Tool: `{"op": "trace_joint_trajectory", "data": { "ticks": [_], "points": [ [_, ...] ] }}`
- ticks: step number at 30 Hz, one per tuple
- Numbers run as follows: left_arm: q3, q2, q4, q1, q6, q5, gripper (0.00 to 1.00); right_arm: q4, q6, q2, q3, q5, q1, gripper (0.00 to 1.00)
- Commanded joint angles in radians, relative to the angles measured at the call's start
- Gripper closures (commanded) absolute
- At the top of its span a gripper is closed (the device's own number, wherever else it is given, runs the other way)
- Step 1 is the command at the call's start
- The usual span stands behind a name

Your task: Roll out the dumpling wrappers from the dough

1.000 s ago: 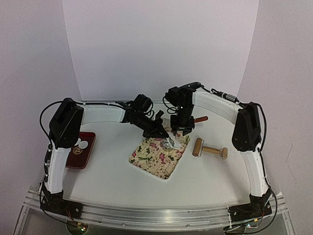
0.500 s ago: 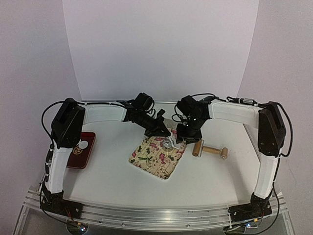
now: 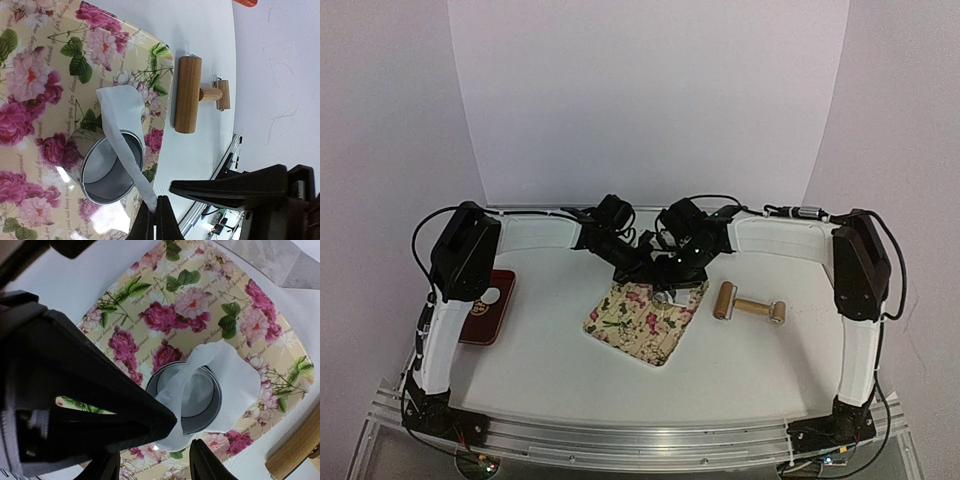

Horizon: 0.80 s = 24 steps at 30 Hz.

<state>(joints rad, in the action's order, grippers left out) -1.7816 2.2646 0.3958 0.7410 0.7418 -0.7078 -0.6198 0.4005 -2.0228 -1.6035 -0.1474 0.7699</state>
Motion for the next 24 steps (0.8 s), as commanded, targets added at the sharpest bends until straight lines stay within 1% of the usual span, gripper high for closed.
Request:
{"op": "trace_joint_trajectory", "data": {
  "ticks": [1, 4, 7, 10, 14, 16, 18, 20, 21, 24],
  "points": [
    [-0.063, 0.003, 0.007, 0.017, 0.004, -0.028, 1.00, 0.049, -0.026, -0.013, -0.024, 0.003, 0.011, 0.55],
    [-0.081, 0.011, 0.016, 0.016, 0.001, -0.022, 1.00, 0.049, -0.026, -0.004, -0.002, 0.002, 0.024, 0.56],
    [-0.092, 0.012, 0.026, 0.015, -0.006, -0.020, 1.00, 0.047, -0.007, 0.007, 0.031, 0.048, 0.028, 0.57],
    [-0.093, 0.010, 0.028, 0.015, -0.010, -0.023, 1.00, 0.044, -0.006, -0.005, 0.035, 0.082, 0.028, 0.61],
    [-0.099, 0.012, 0.030, 0.015, -0.013, -0.030, 0.99, 0.028, 0.018, -0.038, -0.014, 0.132, 0.028, 0.70],
    [-0.103, 0.013, 0.037, 0.015, -0.016, -0.030, 0.99, 0.022, 0.029, -0.046, -0.037, 0.147, 0.028, 0.78],
    [-0.104, 0.013, 0.043, 0.015, -0.021, -0.030, 0.97, 0.014, 0.032, -0.048, -0.045, 0.182, 0.028, 0.89],
    [-0.104, 0.010, 0.051, 0.015, -0.029, -0.025, 0.93, -0.006, 0.041, -0.046, -0.047, 0.215, 0.028, 0.99],
    [-0.104, 0.007, 0.057, 0.015, -0.033, -0.019, 0.90, -0.020, 0.052, -0.043, -0.046, 0.239, 0.028, 1.00],
    [-0.103, -0.006, 0.083, 0.015, -0.060, 0.013, 0.77, -0.062, 0.098, -0.019, -0.024, 0.321, 0.027, 1.00]
  ]
}}
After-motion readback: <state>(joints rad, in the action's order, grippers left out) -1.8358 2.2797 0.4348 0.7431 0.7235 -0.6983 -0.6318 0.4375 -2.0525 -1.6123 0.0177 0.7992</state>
